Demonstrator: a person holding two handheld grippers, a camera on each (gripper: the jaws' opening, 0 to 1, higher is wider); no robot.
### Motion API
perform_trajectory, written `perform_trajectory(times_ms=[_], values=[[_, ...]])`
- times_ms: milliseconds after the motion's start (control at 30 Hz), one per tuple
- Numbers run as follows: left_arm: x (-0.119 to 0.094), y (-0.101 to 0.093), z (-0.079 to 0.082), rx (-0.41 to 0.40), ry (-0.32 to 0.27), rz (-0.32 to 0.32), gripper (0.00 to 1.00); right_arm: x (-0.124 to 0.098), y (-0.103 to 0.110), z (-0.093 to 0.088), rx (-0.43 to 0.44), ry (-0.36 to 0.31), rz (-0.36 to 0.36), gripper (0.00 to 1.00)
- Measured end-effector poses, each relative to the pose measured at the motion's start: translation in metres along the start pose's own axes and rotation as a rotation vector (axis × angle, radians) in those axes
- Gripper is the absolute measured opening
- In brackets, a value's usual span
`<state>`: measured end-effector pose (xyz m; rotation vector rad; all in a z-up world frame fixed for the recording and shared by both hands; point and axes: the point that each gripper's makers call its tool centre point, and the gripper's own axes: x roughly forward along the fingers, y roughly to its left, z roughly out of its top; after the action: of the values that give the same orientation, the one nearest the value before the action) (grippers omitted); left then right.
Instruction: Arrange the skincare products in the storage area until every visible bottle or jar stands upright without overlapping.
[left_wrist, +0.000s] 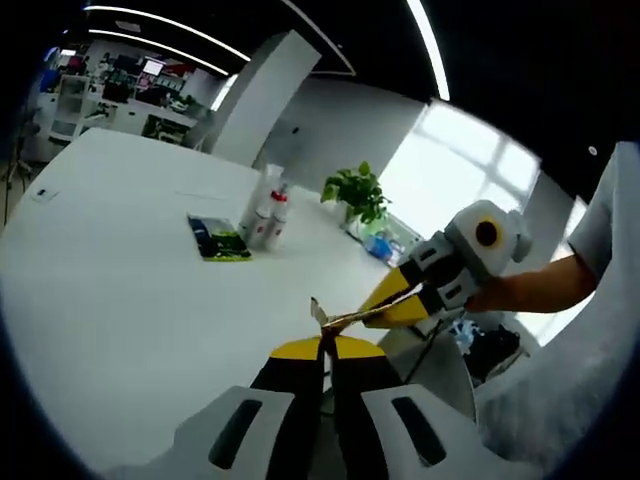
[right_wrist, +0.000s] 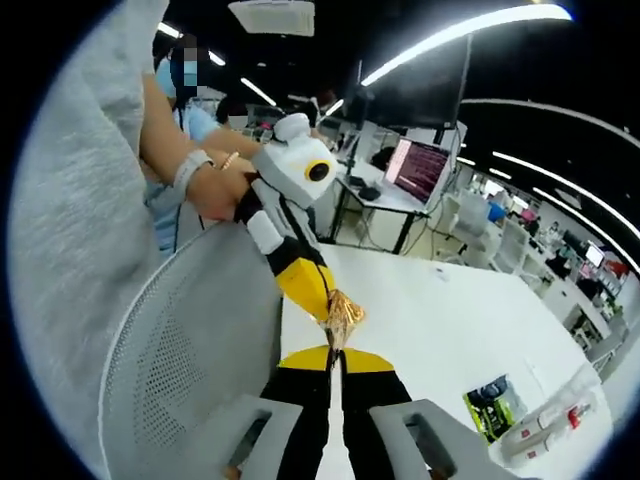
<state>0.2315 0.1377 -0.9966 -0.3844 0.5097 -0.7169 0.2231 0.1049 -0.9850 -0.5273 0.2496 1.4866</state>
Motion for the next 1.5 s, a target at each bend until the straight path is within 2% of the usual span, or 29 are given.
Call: perform_trajectory(times_ms=[67, 133, 167, 233, 367, 433, 467, 600, 667, 733, 833, 867, 967, 1167, 1200, 1333, 1367, 1500], values=[[0.001, -0.001, -0.003, 0.001, 0.014, -0.001, 0.0, 0.0, 0.0, -0.005, 0.052, 0.012, -0.009, 0.02], [0.001, -0.001, -0.006, 0.009, 0.025, -0.001, 0.0, 0.0, 0.0, -0.008, 0.135, 0.01, -0.007, 0.08], [0.001, -0.003, -0.007, 0.012, 0.03, -0.01, 0.0, -0.001, 0.002, -0.009, 0.193, -0.003, 0.005, 0.07], [0.002, -0.004, -0.01, 0.018, 0.045, -0.007, 0.0, -0.004, -0.003, -0.009, 0.218, -0.025, -0.009, 0.05], [0.003, -0.003, -0.015, 0.022, 0.073, -0.007, 0.0, -0.006, -0.004, -0.01, 0.344, -0.057, -0.025, 0.23], [0.002, -0.005, -0.015, 0.02, 0.074, -0.018, 0.0, -0.009, -0.006, -0.01, 0.363, -0.075, -0.024, 0.22], [0.002, -0.008, -0.016, 0.015, 0.077, -0.032, 0.0, -0.009, -0.004, -0.007, 0.427, -0.104, -0.001, 0.2], [0.002, -0.011, -0.018, 0.013, 0.09, -0.048, 0.0, -0.011, -0.005, 0.003, 0.545, -0.195, 0.031, 0.15], [0.002, -0.015, -0.019, 0.009, 0.096, -0.073, 0.0, -0.012, -0.005, 0.007, 0.571, -0.222, 0.036, 0.1], [0.001, -0.021, -0.02, 0.0, 0.103, -0.103, 0.0, -0.01, -0.003, 0.006, 0.573, -0.215, 0.045, 0.06], [0.001, -0.021, -0.02, -0.001, 0.104, -0.102, 0.0, -0.006, 0.003, 0.007, 0.567, -0.205, 0.082, 0.03], [0.001, -0.022, -0.019, 0.0, 0.097, -0.108, 0.0, -0.004, 0.005, 0.007, 0.536, -0.186, 0.086, 0.02], [0.001, -0.021, -0.02, 0.001, 0.102, -0.108, 0.0, -0.003, 0.002, 0.008, 0.558, -0.196, 0.095, 0.0], [0.002, -0.023, -0.019, 0.021, 0.098, -0.117, 0.0, -0.003, 0.001, 0.006, 0.599, -0.195, 0.122, 0.0], [0.001, -0.023, -0.019, 0.023, 0.096, -0.117, 0.0, -0.003, 0.0, 0.005, 0.638, -0.201, 0.128, 0.0], [0.001, -0.022, -0.013, 0.047, 0.057, -0.118, 0.0, -0.004, -0.001, 0.007, 0.659, -0.216, 0.133, 0.0], [0.001, -0.023, -0.009, 0.036, 0.038, -0.124, 0.0, -0.004, -0.002, 0.007, 0.675, -0.221, 0.137, 0.0], [0.001, -0.024, -0.007, 0.005, 0.028, -0.137, 0.07, -0.005, -0.002, 0.007, 0.694, -0.227, 0.148, 0.0]])
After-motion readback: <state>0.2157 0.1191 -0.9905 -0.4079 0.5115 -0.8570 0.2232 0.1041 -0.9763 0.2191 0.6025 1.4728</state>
